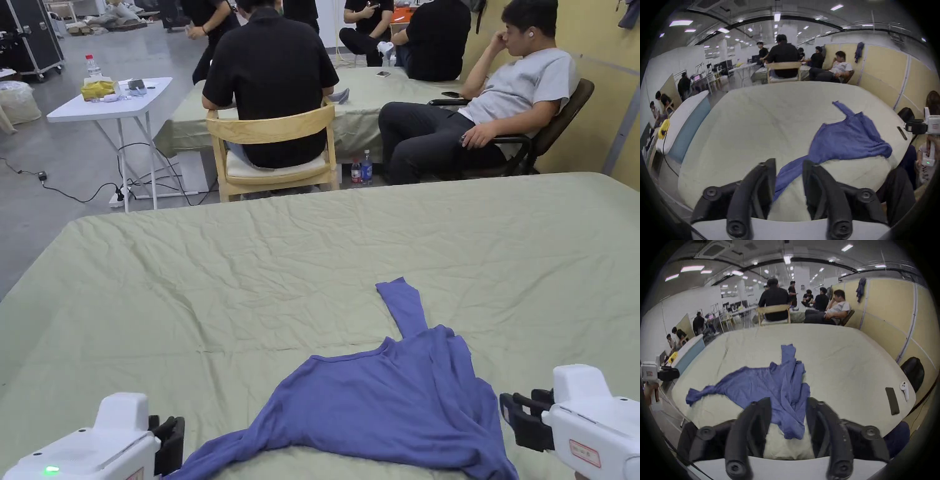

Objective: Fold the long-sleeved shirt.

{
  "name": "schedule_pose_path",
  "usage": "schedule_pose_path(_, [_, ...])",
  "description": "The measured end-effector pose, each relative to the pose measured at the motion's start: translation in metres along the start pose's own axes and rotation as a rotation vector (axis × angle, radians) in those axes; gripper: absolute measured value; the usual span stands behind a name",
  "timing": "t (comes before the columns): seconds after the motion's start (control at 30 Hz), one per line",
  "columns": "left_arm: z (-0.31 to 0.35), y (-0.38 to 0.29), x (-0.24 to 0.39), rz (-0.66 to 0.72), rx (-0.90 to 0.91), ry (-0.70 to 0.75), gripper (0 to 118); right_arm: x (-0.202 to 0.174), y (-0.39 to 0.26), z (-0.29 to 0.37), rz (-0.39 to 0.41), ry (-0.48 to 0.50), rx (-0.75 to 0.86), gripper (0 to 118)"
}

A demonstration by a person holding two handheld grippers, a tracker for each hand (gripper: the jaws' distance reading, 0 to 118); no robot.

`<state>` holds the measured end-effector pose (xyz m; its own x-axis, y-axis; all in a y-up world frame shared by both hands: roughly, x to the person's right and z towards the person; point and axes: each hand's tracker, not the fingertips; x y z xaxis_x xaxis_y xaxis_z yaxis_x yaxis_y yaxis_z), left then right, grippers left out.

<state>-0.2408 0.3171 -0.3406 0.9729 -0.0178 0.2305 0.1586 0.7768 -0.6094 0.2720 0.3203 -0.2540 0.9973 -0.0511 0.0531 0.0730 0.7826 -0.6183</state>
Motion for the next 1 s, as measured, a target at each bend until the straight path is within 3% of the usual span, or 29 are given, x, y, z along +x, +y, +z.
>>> schedule_pose_path(0.07, [0.01, 0.004, 0.023, -0.014, 0.025, -0.009, 2, 0.001, -0.006, 0.016, -0.05, 0.031, 0.032, 9])
schedule_pose_path(0.3, [0.011, 0.004, 0.062, -0.055, 0.023, -0.089, 0, 0.001, -0.027, 0.041, -0.039, 0.032, 0.035, 1])
schedule_pose_path(0.4, [0.007, 0.006, 0.067, -0.057, 0.014, -0.1, 0, 0.012, -0.027, 0.036, -0.055, 0.047, -0.059, 1])
schedule_pose_path(0.63, [-0.011, 0.013, 0.075, -0.053, -0.004, -0.134, 0, 0.027, -0.025, -0.017, 0.114, 0.091, -0.392, 1])
schedule_pose_path(0.67, [-0.014, 0.014, 0.077, -0.052, -0.011, -0.141, 0, 0.03, -0.027, -0.025, 0.126, 0.105, -0.415, 3])
schedule_pose_path(0.77, [-0.024, 0.015, 0.08, -0.047, -0.026, -0.156, 0, 0.026, -0.031, -0.047, 0.228, 0.048, -0.472, 53])
schedule_pose_path(0.83, [-0.03, 0.014, 0.082, -0.042, -0.037, -0.166, 0, 0.025, -0.037, -0.06, 0.297, 0.008, -0.468, 54])
schedule_pose_path(1.0, [-0.048, 0.012, 0.081, -0.042, -0.078, -0.174, 0, 0.028, -0.05, -0.102, 0.373, 0.059, -0.486, 54])
